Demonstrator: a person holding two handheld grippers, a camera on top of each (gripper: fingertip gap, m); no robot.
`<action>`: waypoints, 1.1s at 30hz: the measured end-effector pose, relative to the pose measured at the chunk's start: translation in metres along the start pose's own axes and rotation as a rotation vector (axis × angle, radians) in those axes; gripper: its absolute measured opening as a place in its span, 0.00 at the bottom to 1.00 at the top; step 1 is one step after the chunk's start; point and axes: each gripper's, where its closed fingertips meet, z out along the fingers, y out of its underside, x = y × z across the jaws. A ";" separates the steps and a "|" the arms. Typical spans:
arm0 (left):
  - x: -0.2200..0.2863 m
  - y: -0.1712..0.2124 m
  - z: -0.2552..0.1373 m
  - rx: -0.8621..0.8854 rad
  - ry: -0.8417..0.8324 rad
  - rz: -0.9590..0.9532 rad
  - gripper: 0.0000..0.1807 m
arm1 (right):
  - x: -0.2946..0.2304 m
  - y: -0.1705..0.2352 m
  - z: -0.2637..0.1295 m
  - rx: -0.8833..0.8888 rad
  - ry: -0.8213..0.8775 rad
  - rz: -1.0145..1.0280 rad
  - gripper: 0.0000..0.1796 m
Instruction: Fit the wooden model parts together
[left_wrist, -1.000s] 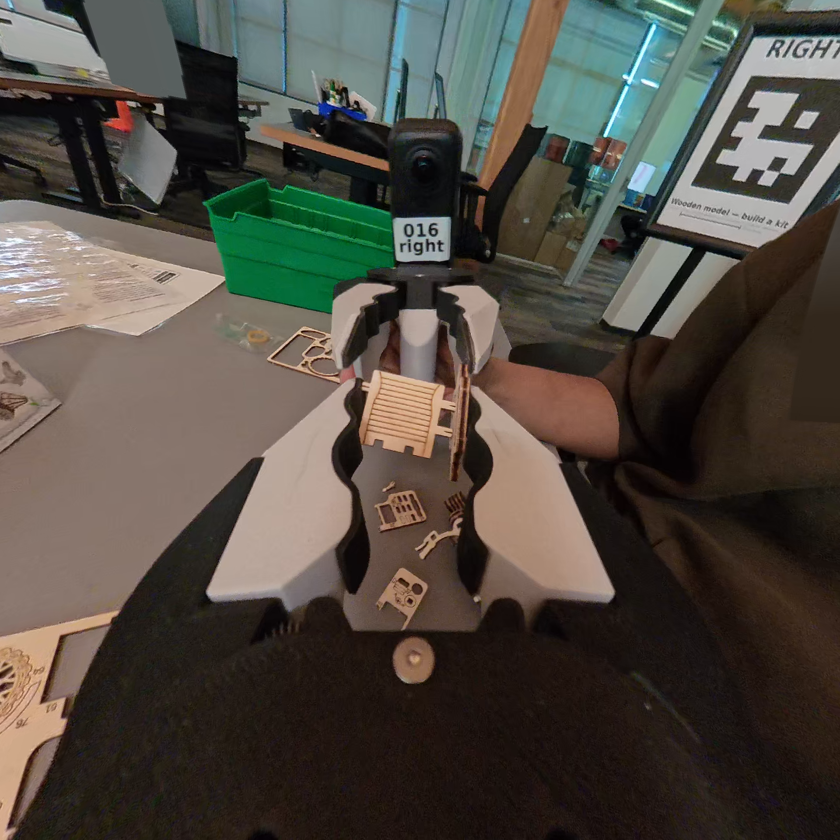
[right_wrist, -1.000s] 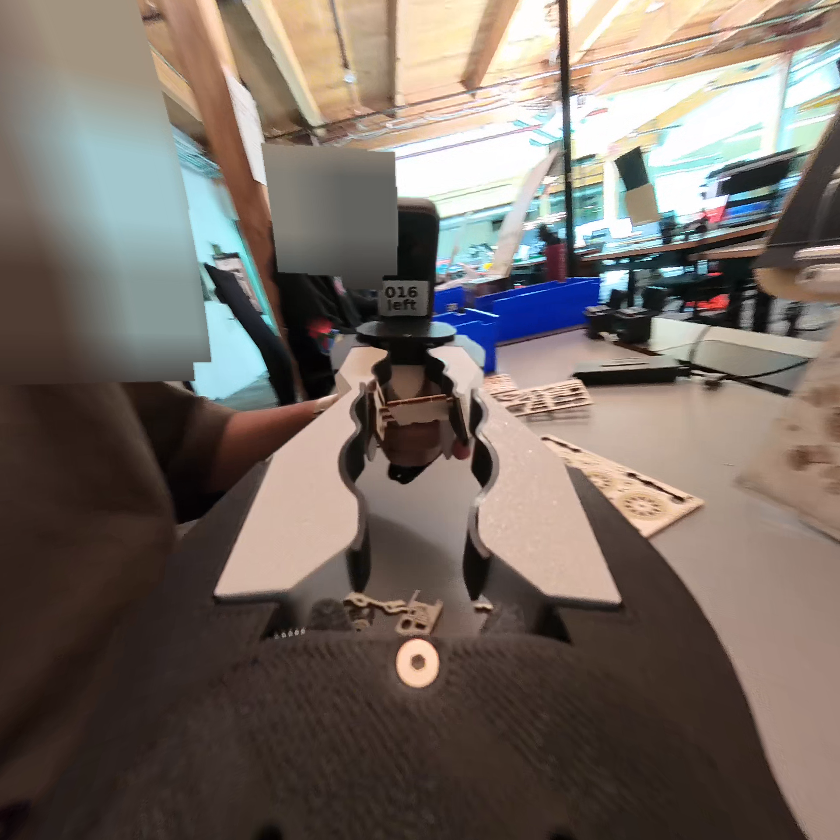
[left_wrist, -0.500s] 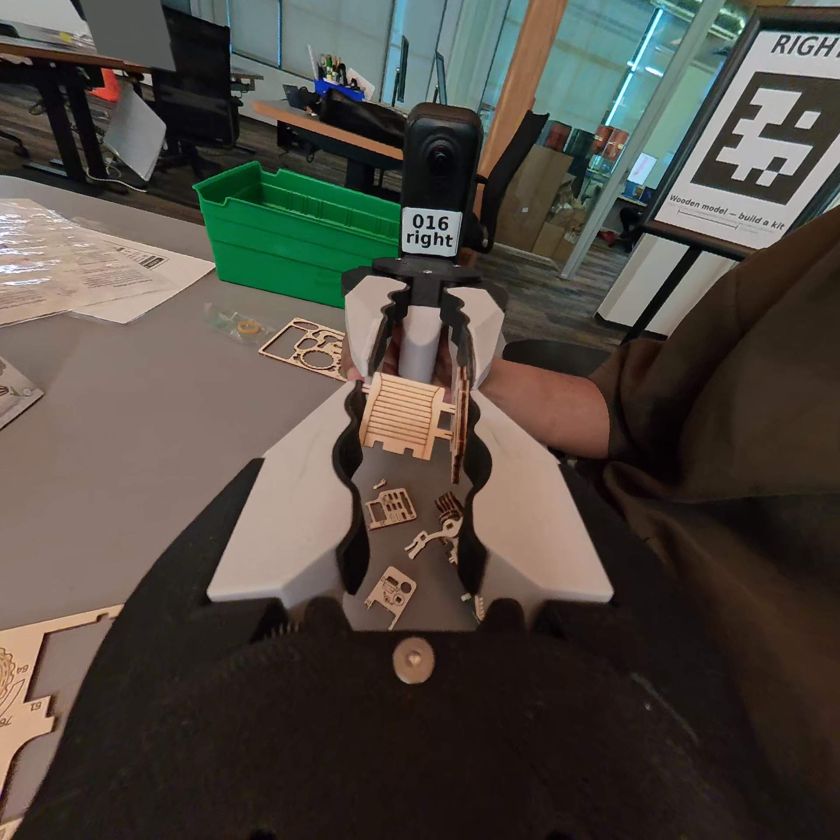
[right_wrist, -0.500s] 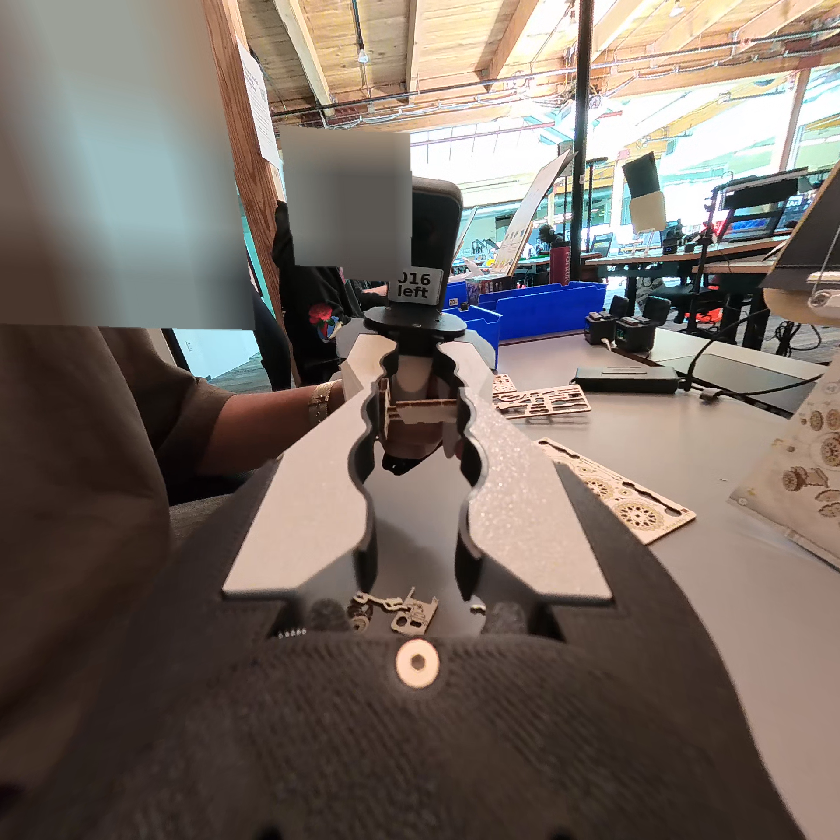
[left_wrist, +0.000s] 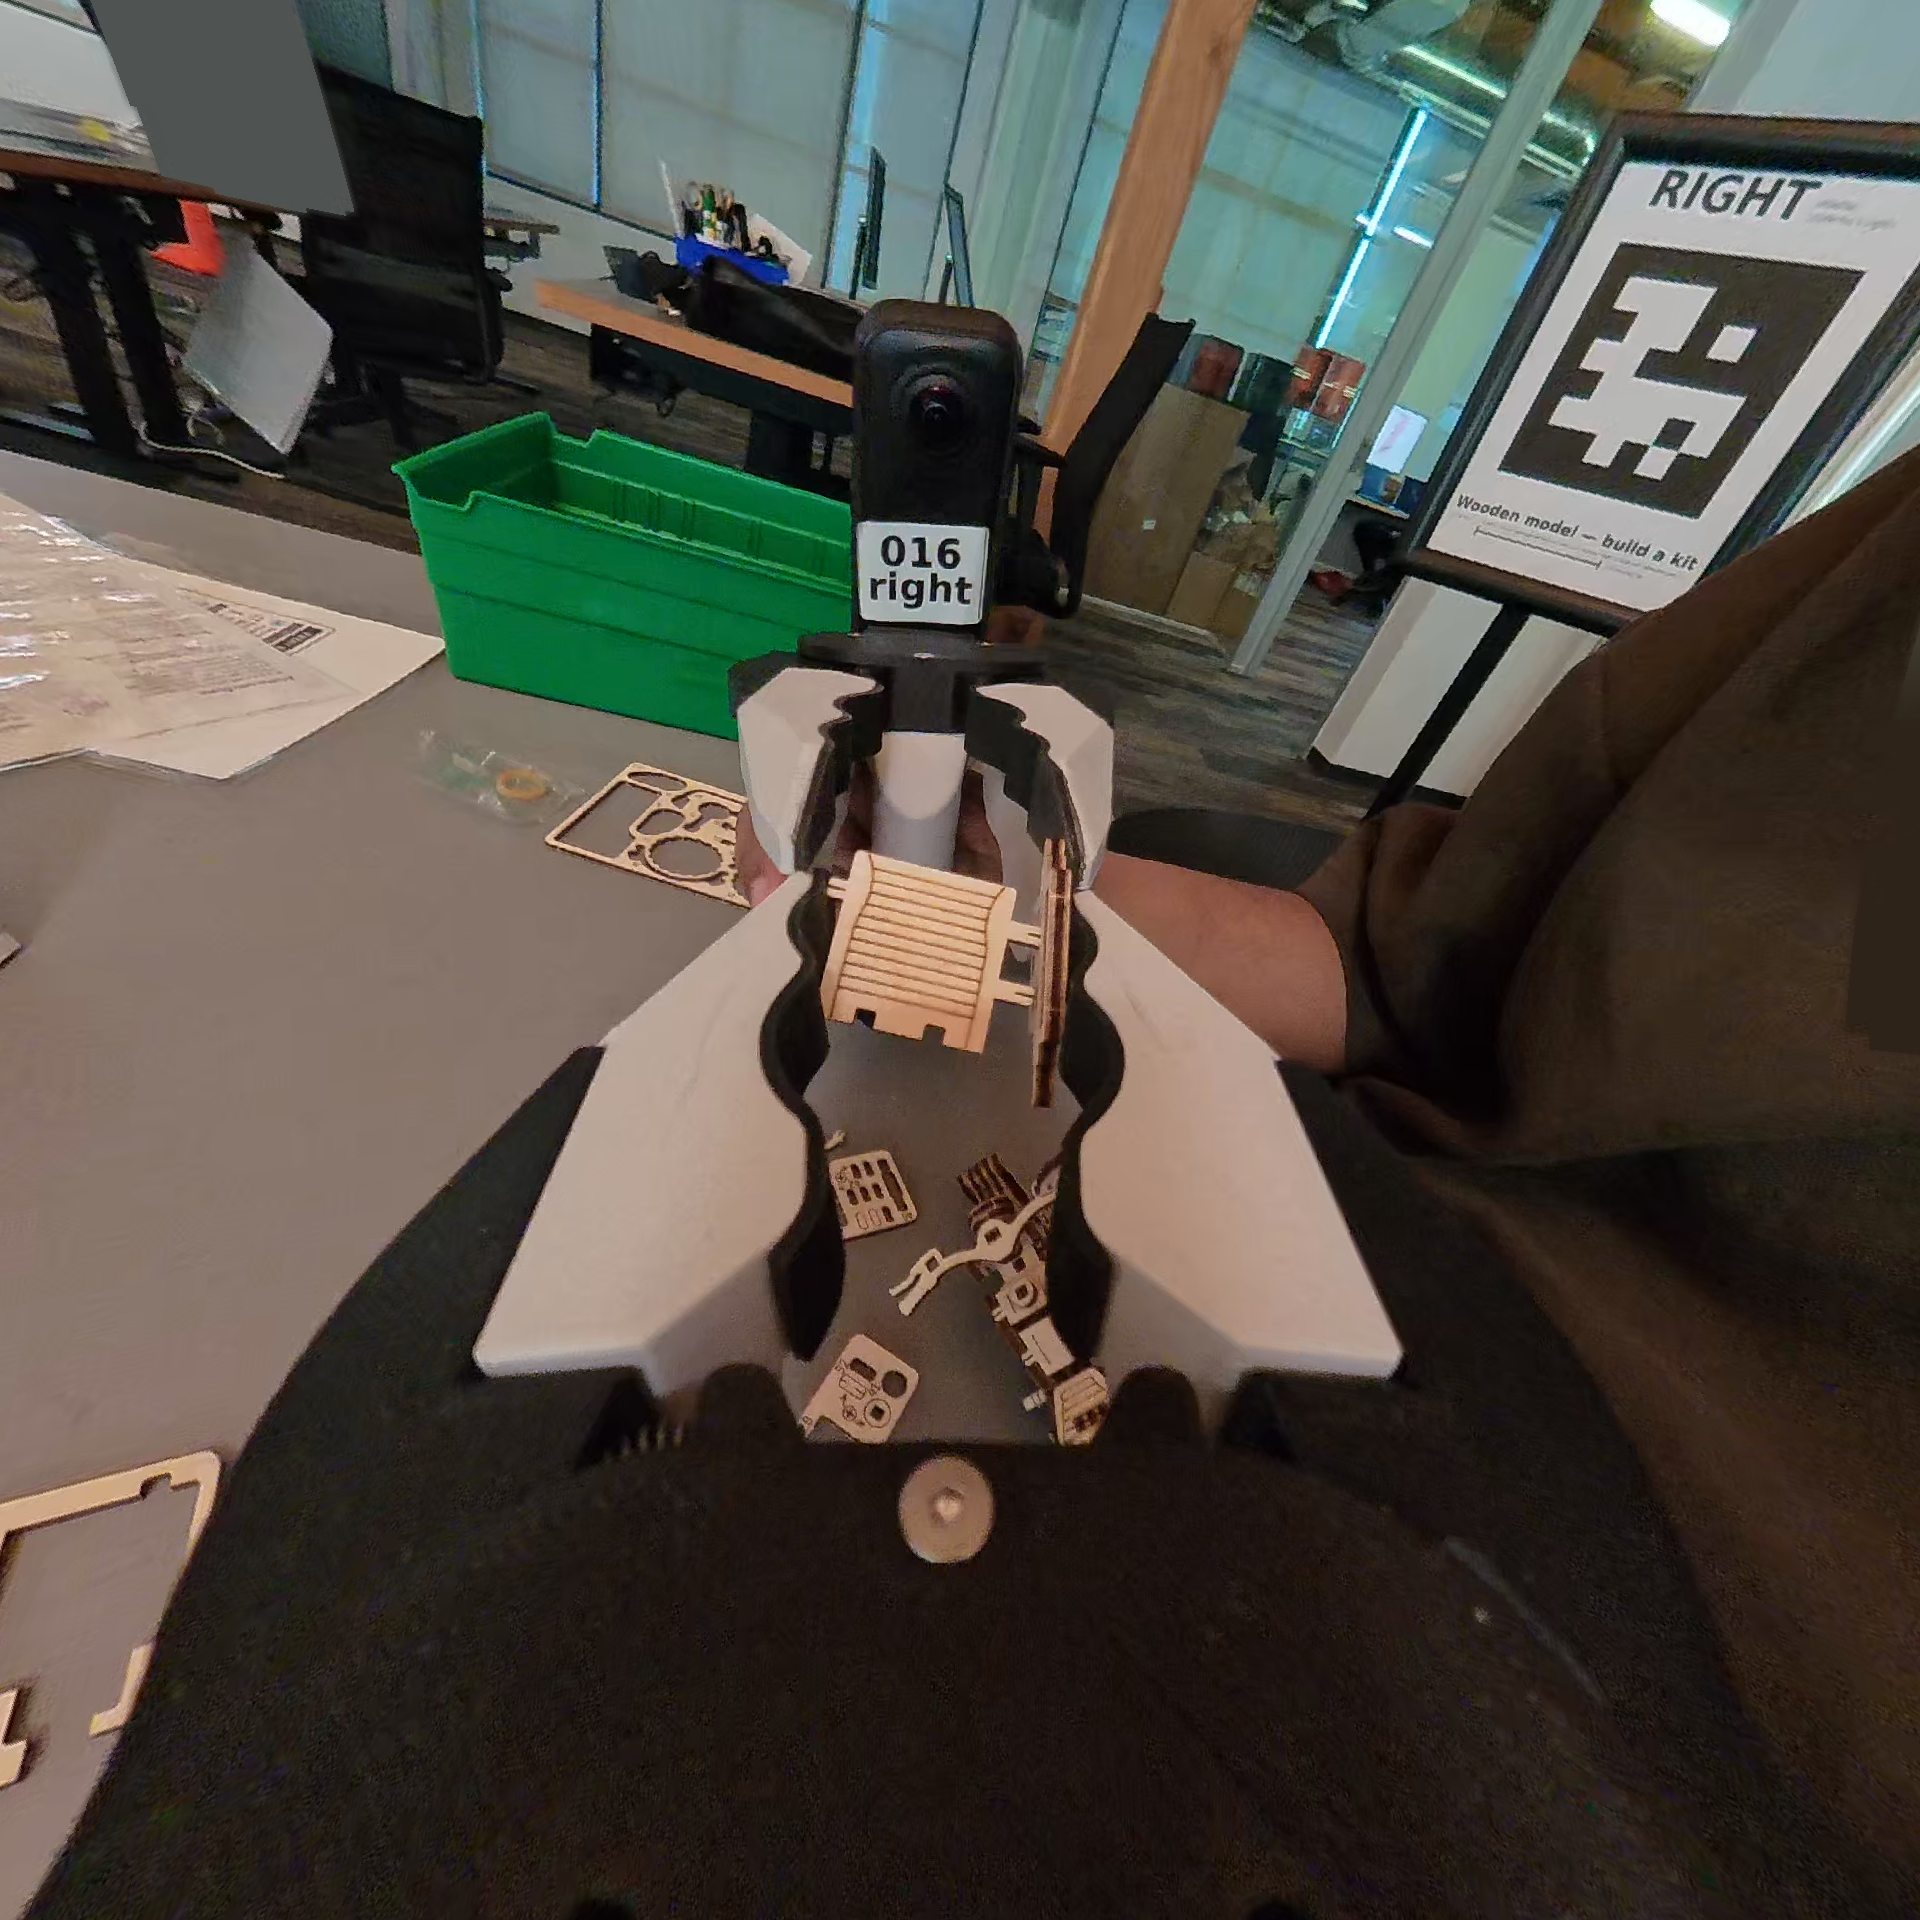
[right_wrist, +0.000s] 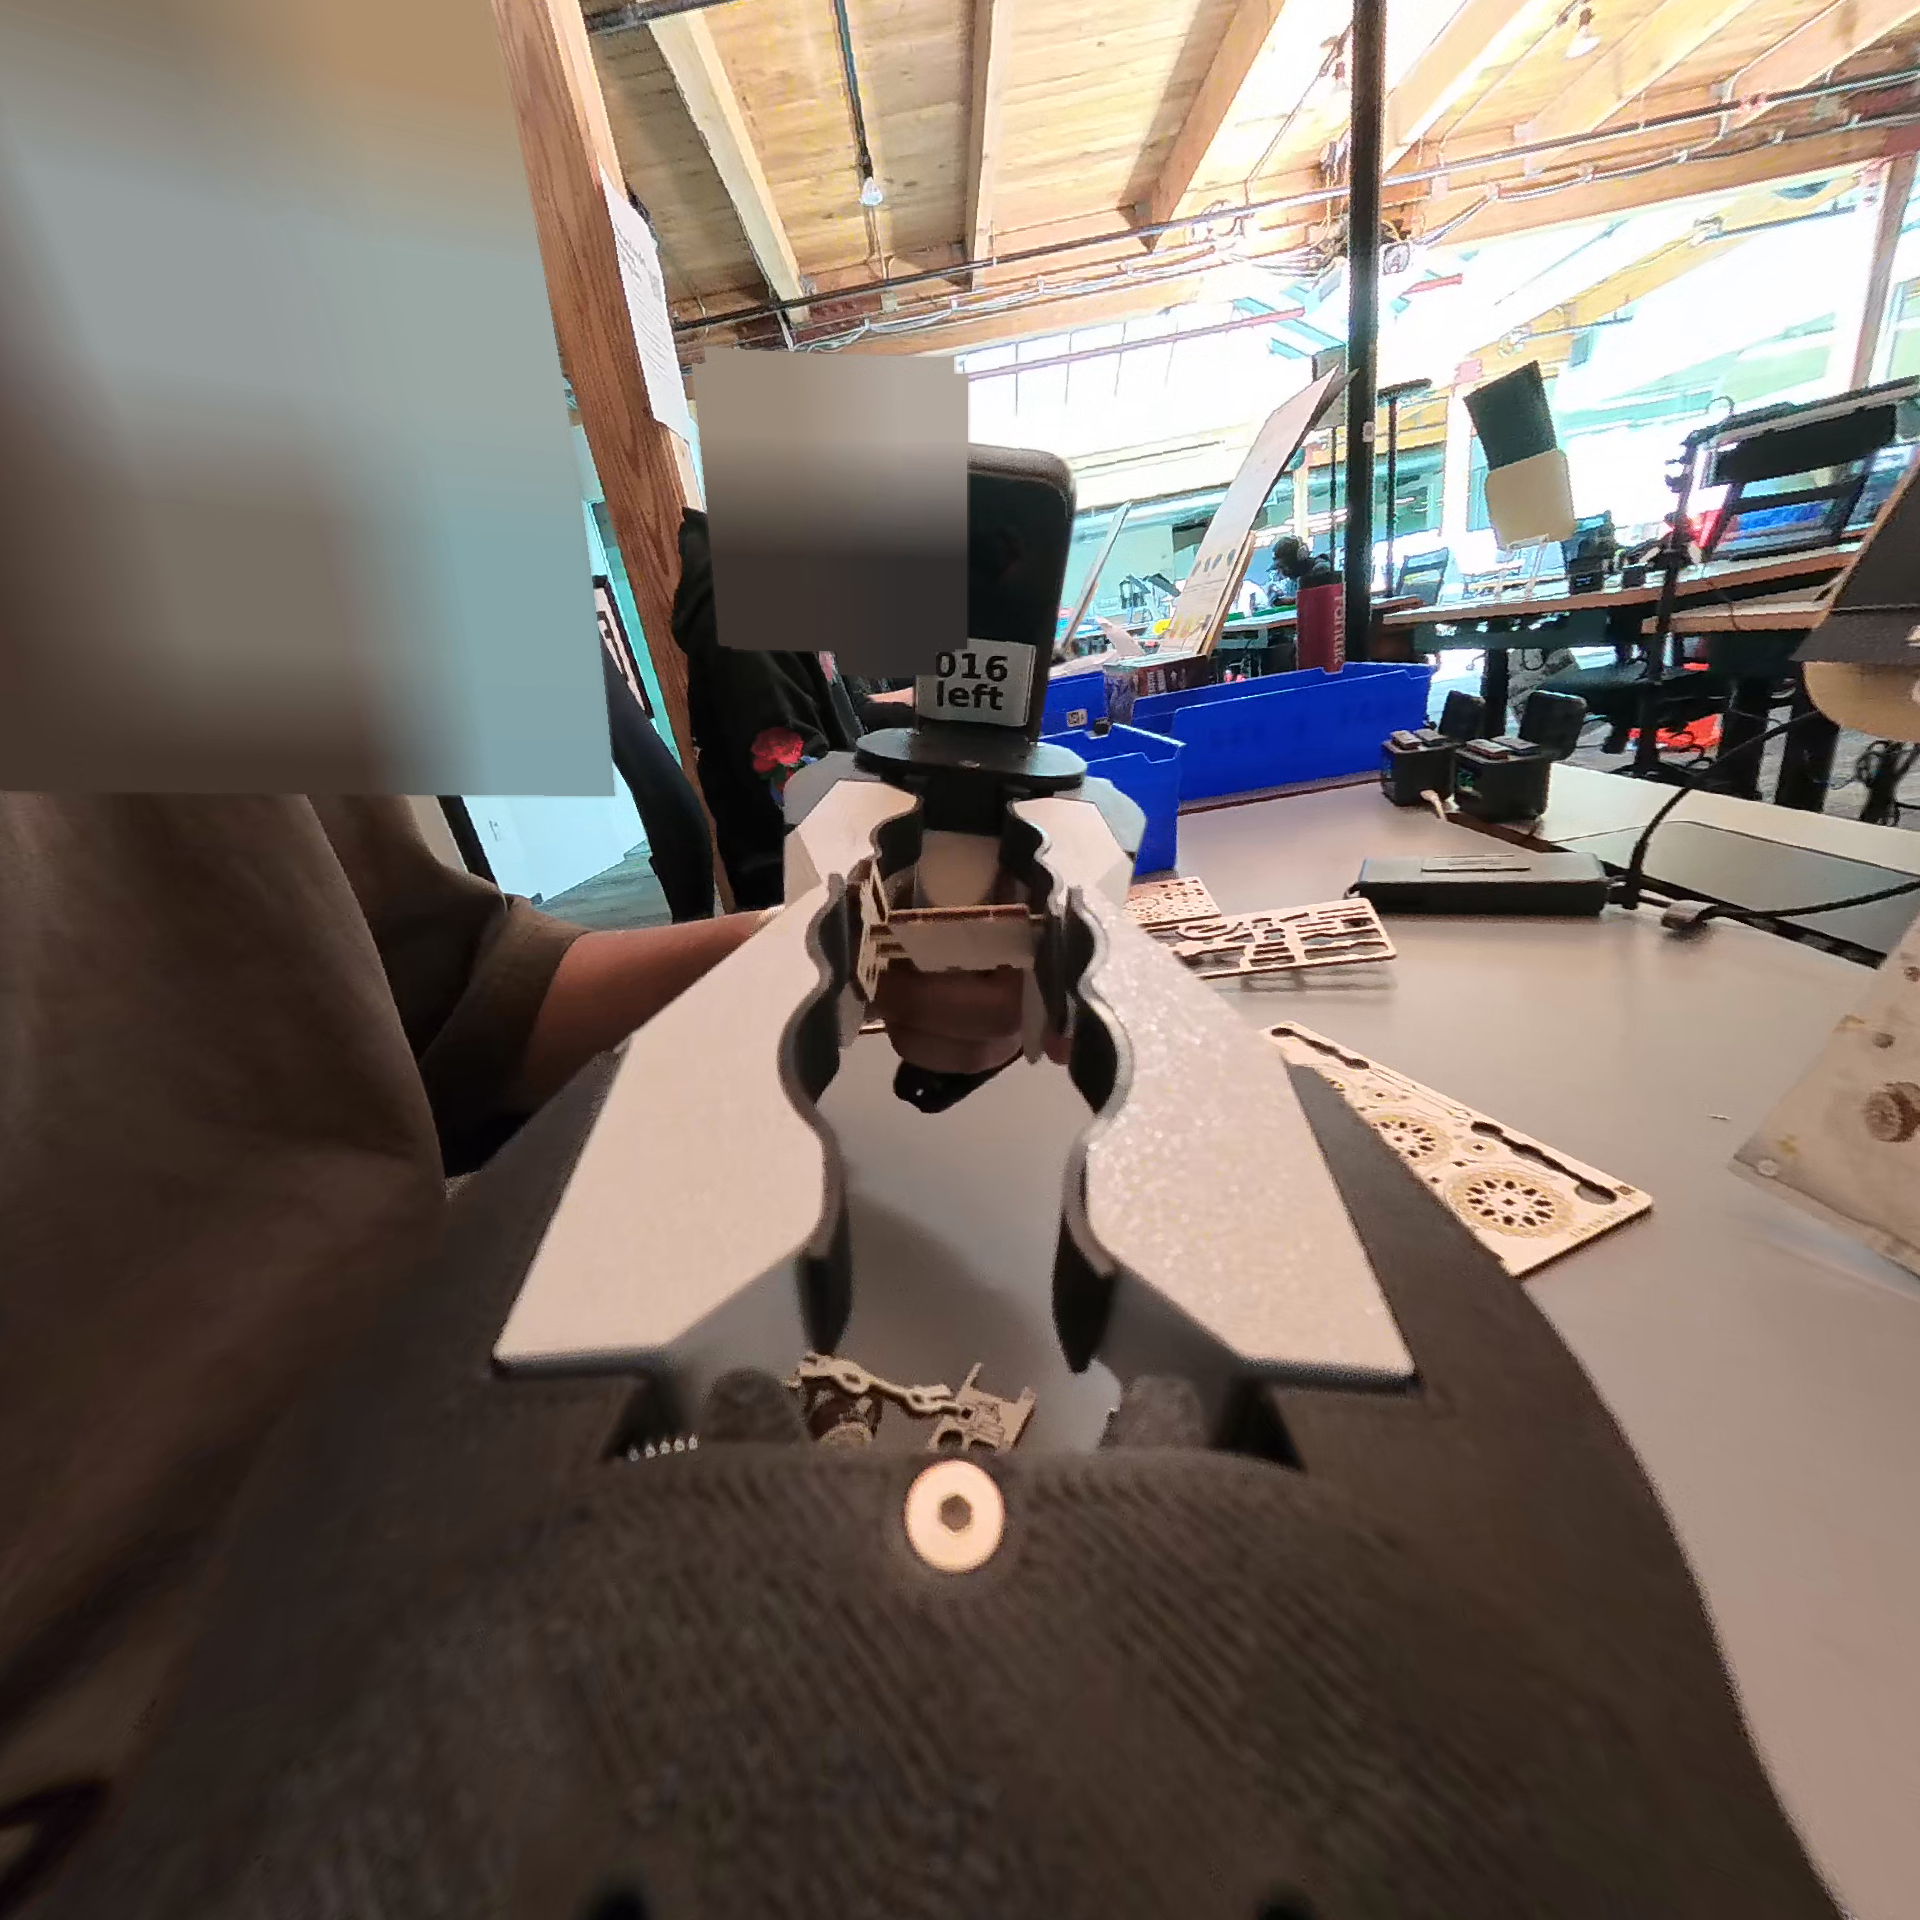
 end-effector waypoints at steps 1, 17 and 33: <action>0.000 0.000 0.000 0.001 -0.002 0.001 0.22 | 0.000 0.000 0.000 0.001 -0.001 0.000 0.23; 0.003 -0.008 0.004 0.047 0.017 -0.033 0.25 | -0.001 -0.009 -0.002 0.056 -0.018 0.041 0.15; -0.059 0.007 -0.021 0.092 -0.211 -0.167 0.16 | 0.034 -0.029 -0.028 0.187 0.154 0.094 0.03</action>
